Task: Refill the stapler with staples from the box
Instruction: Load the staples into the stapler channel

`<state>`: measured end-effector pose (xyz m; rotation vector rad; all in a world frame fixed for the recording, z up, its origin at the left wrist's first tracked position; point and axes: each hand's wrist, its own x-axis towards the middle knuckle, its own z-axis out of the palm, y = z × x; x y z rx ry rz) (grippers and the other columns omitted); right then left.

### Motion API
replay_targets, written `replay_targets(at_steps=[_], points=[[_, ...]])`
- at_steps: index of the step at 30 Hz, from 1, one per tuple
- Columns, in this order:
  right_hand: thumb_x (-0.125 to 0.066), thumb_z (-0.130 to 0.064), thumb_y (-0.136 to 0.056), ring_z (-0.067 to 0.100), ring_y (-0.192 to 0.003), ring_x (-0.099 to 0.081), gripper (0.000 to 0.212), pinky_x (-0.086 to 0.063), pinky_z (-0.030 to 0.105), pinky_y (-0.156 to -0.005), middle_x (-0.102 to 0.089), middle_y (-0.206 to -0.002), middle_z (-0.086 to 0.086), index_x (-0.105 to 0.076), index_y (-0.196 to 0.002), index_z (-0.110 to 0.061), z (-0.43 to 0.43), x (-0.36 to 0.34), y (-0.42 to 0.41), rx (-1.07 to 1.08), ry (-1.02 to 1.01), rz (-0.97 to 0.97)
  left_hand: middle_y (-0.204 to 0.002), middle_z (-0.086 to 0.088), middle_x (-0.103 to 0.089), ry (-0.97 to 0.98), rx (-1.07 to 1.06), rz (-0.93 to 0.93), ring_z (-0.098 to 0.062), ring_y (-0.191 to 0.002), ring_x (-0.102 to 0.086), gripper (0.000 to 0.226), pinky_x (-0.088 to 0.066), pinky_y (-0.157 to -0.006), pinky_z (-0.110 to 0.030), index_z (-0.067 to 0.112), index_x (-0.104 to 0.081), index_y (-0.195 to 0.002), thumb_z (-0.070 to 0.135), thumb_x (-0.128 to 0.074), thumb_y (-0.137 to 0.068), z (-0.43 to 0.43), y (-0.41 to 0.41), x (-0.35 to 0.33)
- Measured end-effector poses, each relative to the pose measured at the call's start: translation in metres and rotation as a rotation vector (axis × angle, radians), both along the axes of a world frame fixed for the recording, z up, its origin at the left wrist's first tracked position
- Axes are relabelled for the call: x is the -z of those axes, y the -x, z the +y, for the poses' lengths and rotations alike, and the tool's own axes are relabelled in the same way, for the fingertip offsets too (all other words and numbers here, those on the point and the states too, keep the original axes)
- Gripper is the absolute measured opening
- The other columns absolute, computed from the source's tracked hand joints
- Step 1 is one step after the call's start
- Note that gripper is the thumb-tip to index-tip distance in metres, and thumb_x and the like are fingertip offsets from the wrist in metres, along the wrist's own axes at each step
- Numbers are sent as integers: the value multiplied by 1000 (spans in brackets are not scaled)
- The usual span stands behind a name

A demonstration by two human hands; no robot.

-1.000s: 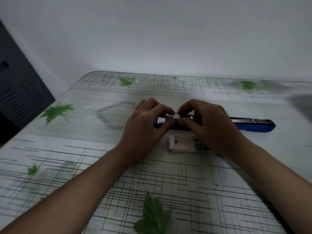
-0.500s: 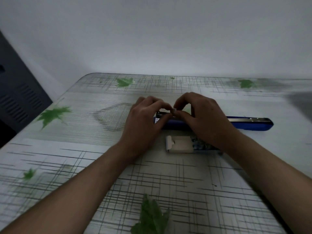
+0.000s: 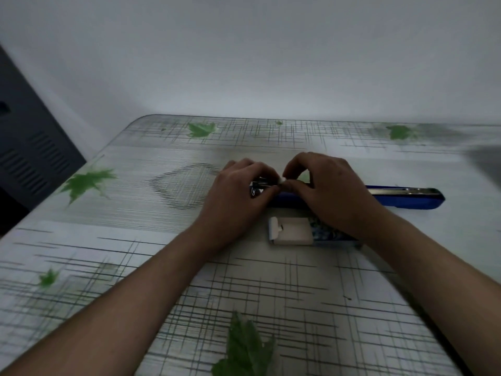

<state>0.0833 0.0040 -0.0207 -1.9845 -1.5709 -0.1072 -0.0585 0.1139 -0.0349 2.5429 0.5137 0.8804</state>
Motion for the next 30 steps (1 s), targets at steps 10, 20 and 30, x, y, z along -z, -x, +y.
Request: replay_targets(at_steps=[10, 20, 30], points=[[-64, -34, -86, 1, -71, -49, 12, -40, 25, -69, -63, -92, -11, -62, -94, -26, 0, -2, -2, 9, 36, 1, -97, 3, -64, -21, -53, 18, -14, -95, -54, 21, -41, -80, -24, 19, -67, -100, 32, -69, -84, 0, 1, 2], [-65, -38, -84, 2, -72, -51, 11, -44, 29, -70, -65, -90, -14, -64, -91, -31, 0, -1, 1, 42, 20, 52, -94, 4, -64, -17, -63, 2, -13, -92, -53, 24, -35, -76, -21, 20, -68, -97, 38, -66, -81, 1, 1, 3], [-65, -35, -85, 7, -76, -55, 11, -43, 26, -69, -66, -93, -9, -65, -95, -29, -1, 2, 5, 60, 0, 25, -95, 4, -66, -6, -67, 3, -12, -93, -54, 19, -36, -77, -21, 22, -69, -97, 34, -71, -82, 1, 1, 4]])
